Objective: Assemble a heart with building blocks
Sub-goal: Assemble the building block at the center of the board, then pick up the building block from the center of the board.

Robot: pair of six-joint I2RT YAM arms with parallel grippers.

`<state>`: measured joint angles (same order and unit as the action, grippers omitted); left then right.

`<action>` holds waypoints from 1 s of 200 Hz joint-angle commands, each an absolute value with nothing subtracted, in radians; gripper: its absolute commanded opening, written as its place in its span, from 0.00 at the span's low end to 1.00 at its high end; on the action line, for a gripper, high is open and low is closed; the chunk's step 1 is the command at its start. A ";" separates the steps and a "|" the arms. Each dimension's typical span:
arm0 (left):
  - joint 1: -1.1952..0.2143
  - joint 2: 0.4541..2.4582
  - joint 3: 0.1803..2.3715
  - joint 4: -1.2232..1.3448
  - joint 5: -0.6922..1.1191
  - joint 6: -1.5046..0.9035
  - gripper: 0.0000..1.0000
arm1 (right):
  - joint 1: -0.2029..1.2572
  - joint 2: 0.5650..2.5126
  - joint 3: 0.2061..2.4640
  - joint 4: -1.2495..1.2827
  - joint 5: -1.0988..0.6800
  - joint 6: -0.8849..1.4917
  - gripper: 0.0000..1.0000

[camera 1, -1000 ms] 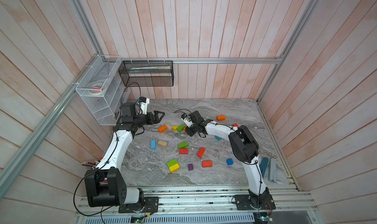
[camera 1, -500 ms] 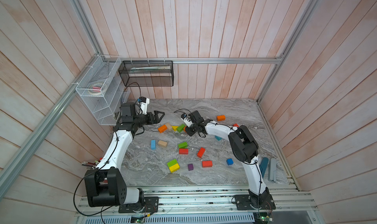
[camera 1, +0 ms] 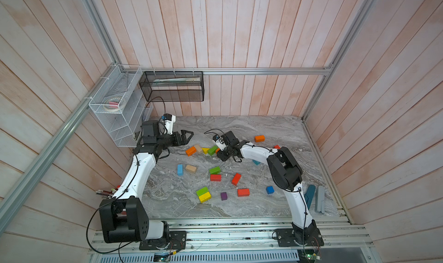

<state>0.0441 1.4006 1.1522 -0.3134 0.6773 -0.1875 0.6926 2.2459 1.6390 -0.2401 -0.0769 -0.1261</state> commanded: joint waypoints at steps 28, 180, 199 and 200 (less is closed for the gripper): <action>0.049 1.400 1.135 -0.302 0.660 -0.181 1.00 | 0.692 2.208 1.625 -0.227 -0.120 -0.106 0.64; -0.109 1.367 0.932 -0.551 0.169 -0.458 0.96 | 0.680 1.568 0.836 0.319 -0.274 0.011 0.81; -0.155 1.373 0.924 -0.564 0.125 -0.531 0.94 | 0.680 1.502 0.718 0.429 -0.287 0.029 0.82; -0.157 1.373 0.924 -0.564 0.124 -0.535 0.94 | 0.680 1.499 0.713 0.433 -0.287 0.030 0.81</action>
<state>-0.1143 1.3872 0.9440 -0.5362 0.2256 -0.4175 0.6819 1.5661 0.8173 0.2520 -0.2493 -0.0105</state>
